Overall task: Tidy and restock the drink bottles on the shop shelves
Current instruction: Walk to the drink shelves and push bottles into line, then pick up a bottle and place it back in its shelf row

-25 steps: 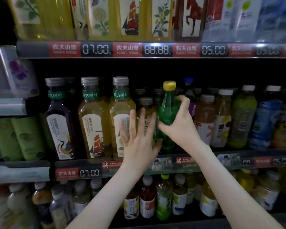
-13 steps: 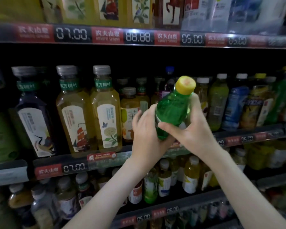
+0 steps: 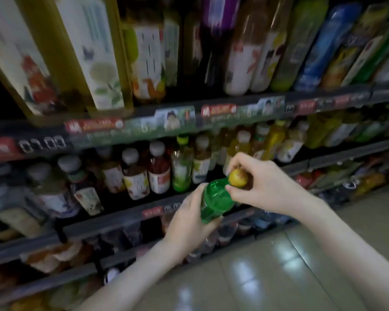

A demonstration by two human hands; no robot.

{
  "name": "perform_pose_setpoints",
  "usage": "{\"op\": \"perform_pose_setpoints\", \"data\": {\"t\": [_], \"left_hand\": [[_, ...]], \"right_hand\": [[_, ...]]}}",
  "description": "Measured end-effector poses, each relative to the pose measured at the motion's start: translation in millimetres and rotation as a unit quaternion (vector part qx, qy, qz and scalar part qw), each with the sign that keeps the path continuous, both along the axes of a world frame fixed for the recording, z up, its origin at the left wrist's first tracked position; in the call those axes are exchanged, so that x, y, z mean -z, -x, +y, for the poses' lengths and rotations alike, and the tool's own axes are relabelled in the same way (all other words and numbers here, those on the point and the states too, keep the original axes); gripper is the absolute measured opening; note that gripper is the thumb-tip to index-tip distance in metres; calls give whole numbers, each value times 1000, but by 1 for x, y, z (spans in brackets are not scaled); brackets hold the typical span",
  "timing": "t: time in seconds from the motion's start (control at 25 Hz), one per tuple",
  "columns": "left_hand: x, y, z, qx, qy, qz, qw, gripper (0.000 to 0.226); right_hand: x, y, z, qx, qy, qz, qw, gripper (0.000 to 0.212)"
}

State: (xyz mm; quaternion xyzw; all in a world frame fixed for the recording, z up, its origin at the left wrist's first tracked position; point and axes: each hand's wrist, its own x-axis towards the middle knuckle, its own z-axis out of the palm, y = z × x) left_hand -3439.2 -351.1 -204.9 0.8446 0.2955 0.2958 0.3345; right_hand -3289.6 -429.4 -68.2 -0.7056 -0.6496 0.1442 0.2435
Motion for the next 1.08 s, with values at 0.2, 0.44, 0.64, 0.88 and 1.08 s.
{"op": "perform_pose_setpoints", "data": {"t": [0.2, 0.44, 0.64, 0.88, 1.08], "left_hand": [[160, 10, -20, -28, 167, 206, 964, 94], [393, 36, -66, -107, 297, 348, 883, 68], [561, 14, -95, -102, 323, 360, 869, 60], [635, 8, -111, -89, 330, 374, 862, 54], [577, 17, -100, -96, 333, 368, 863, 50]], "right_hand": [[226, -11, 8, 26, 261, 10, 965, 32], [536, -18, -22, -6, 441, -18, 898, 58], [740, -24, -57, -12, 470, -61, 880, 55], [832, -18, -86, 26, 415, -63, 907, 48], [773, -13, -77, 67, 418, -29, 905, 51]]}}
